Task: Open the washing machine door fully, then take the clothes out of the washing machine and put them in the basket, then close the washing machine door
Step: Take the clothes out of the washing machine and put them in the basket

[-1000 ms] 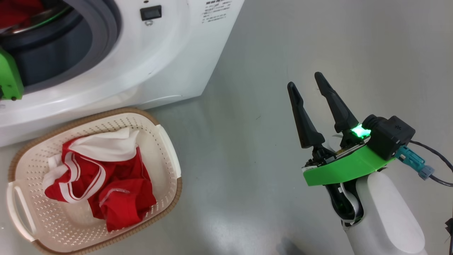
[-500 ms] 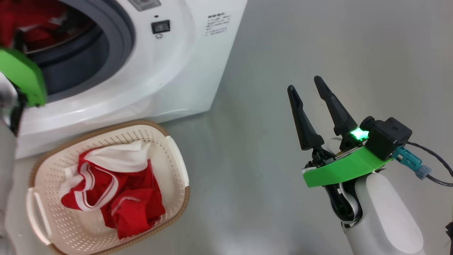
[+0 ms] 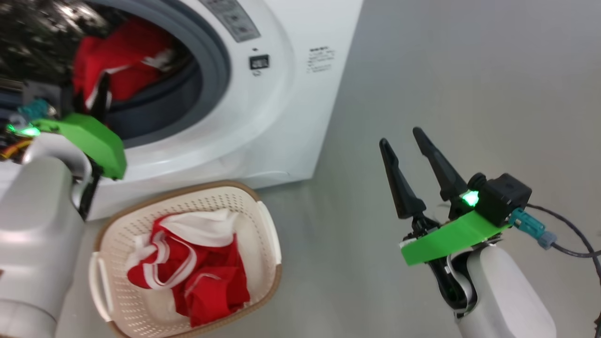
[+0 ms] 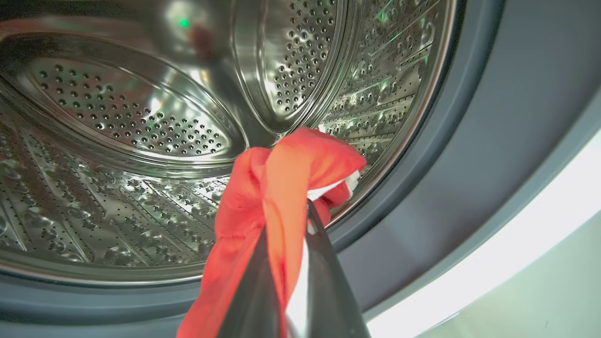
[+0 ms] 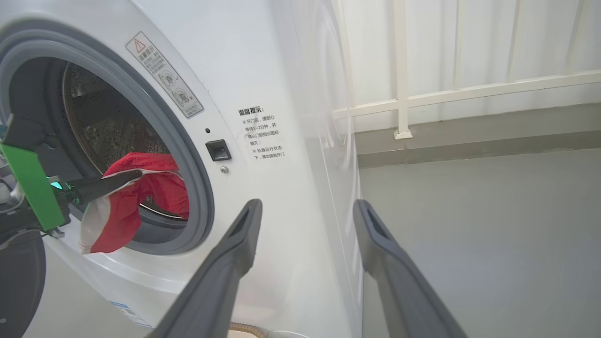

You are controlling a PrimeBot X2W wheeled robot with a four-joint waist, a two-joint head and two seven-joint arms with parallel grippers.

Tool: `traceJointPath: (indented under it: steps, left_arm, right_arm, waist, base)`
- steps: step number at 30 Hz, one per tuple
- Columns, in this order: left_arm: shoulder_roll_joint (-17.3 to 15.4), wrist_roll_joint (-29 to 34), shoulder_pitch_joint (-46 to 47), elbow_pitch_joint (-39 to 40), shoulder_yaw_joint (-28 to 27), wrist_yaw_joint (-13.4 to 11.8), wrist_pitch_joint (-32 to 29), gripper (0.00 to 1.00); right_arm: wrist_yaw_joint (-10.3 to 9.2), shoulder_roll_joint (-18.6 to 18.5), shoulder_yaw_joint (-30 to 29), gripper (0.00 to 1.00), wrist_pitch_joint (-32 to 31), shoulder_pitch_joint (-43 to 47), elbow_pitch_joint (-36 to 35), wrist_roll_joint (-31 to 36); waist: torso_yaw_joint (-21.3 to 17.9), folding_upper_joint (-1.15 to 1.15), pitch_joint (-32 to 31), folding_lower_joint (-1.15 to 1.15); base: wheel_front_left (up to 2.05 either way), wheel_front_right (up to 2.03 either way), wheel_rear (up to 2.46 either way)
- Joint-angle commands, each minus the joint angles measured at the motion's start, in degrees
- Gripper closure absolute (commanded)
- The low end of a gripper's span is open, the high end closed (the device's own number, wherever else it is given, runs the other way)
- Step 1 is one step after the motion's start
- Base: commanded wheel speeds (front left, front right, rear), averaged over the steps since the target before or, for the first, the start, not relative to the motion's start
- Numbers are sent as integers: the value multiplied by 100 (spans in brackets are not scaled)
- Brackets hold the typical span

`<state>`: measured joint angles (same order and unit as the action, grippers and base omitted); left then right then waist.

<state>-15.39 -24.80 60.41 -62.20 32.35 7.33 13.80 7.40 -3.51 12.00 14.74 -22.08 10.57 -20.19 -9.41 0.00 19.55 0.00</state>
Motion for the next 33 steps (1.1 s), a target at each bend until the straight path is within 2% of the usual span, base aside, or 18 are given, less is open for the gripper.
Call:
traceJointPath:
  steps: [1,6,10,16,24,28,33]
  left_arm:
    - [-219,-86,-39,230,-99,12,91,100]
    - [-283,-171,-615,1177,-126,8,115,100]
    - [-433,-200,-1206,2152,-249,-144,117,100]
    - [-769,-341,-2202,3793,-448,-567,64,100]
    - [-1244,-615,-3511,5956,-725,-1182,-352,100]
    - [-1290,-694,-3948,6416,-706,-1355,-478,100]
    - [-1246,-774,-4268,6518,-598,-1386,-489,100]
  right_arm:
    - [9,63,95,0,26,162,-101,60]
    - [9,63,102,0,26,280,0,80]
    - [9,34,105,0,26,363,38,57]
    - [9,12,106,0,26,448,40,33]
    - [9,-16,152,0,26,481,34,1]
    - [9,-27,200,0,26,448,44,-12]
    - [9,-32,247,0,26,408,41,-23]
  waist:
    - [300,0,-319,0]
    - [515,0,-599,0]
    - [653,0,-737,0]
    - [794,0,-806,0]
    - [852,0,-814,0]
    - [829,0,-798,0]
    - [772,0,-755,0]
  base:
    - [0,0,0]
    - [0,0,0]
    - [0,0,0]
    - [0,0,0]
    - [0,0,0]
    - [0,0,0]
    - [0,0,0]
